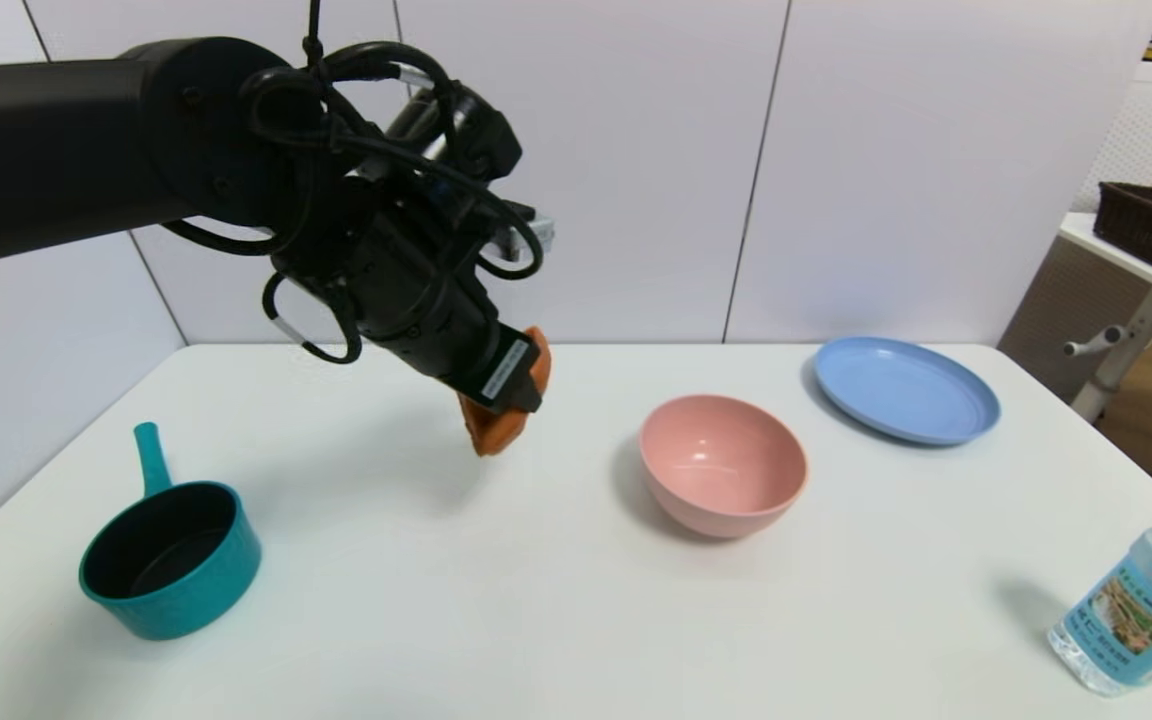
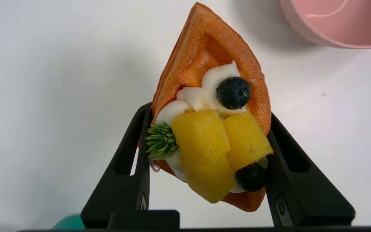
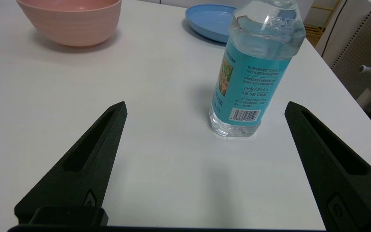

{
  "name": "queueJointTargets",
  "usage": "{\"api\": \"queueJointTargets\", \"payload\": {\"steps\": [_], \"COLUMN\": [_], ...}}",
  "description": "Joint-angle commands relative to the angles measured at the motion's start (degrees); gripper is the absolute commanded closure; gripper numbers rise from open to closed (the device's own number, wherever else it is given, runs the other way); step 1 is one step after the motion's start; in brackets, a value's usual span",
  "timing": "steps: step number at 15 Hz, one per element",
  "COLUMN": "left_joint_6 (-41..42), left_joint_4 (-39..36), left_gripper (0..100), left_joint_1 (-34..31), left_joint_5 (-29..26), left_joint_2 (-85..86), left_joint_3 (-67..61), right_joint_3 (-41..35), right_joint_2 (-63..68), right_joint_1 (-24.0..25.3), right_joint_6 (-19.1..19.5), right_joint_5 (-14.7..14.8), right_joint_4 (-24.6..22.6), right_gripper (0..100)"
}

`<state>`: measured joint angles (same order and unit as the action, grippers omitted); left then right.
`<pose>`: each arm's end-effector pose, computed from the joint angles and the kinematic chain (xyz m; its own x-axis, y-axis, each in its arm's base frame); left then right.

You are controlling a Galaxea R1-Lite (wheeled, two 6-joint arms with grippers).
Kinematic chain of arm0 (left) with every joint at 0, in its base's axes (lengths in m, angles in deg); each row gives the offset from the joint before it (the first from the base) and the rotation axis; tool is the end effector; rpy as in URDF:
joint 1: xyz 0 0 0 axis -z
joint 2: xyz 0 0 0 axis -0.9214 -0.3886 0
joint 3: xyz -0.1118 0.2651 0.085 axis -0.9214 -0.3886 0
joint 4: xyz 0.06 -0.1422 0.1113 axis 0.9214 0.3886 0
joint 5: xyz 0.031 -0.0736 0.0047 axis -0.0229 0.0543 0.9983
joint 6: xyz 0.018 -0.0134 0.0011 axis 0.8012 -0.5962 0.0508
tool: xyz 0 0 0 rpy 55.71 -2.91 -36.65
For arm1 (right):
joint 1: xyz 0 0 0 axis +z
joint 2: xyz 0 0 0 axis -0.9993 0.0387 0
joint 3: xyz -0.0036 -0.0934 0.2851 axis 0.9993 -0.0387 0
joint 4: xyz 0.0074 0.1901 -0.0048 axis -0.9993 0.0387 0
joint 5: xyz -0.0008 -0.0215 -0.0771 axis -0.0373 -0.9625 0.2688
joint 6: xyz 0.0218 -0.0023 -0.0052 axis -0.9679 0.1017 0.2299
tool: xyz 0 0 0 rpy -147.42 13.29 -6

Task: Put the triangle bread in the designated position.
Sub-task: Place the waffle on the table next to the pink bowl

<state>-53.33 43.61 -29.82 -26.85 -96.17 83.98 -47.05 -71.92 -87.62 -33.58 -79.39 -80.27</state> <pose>0.2810 -0.2124 0.2719 0.5219 -0.3192 -0.7910 0.6182 0.7805 0.0930 -0.0229 0.0011 0.0745 0.9982 0.0586 -0.0079 -0.0592 0.9890 -0.1354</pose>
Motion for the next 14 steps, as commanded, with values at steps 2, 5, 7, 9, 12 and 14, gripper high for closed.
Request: {"api": "queueJointTargets", "payload": {"steps": [2, 5, 7, 9, 12, 14], "left_joint_6": [-5.9, -7.5, -11.0, -14.2, -15.1, -15.3], "left_joint_4": [0.0, 0.0, 0.0, -0.2, -0.2, -0.5], "left_gripper": [100, 100, 100, 100, 100, 100], "left_joint_1": [5.9, 6.3, 6.5, 6.5, 6.5, 6.5], "left_joint_5": [0.2, 0.2, 0.2, 0.2, 0.1, 0.2], "left_joint_2": [-2.2, -5.6, -7.9, -10.0, -13.0, -15.1], "left_joint_3": [-0.3, -0.5, -0.5, -0.5, -0.4, -0.3], "right_joint_3": [-0.1, -0.1, -0.1, -0.1, -0.1, -0.1], "right_joint_2": [0.1, 0.1, 0.1, 0.1, 0.1, 0.1], "right_joint_1": [0.0, 0.0, 0.0, 0.0, 0.0, 0.0], "right_joint_6": [0.1, 0.1, 0.1, 0.1, 0.1, 0.1], "right_joint_5": [-0.1, -0.1, -0.1, -0.1, -0.1, -0.1], "right_joint_4": [0.0, 0.0, 0.0, 0.0, 0.0, 0.0], "right_gripper": [0, 0, 0, 0, 0, 0]}}
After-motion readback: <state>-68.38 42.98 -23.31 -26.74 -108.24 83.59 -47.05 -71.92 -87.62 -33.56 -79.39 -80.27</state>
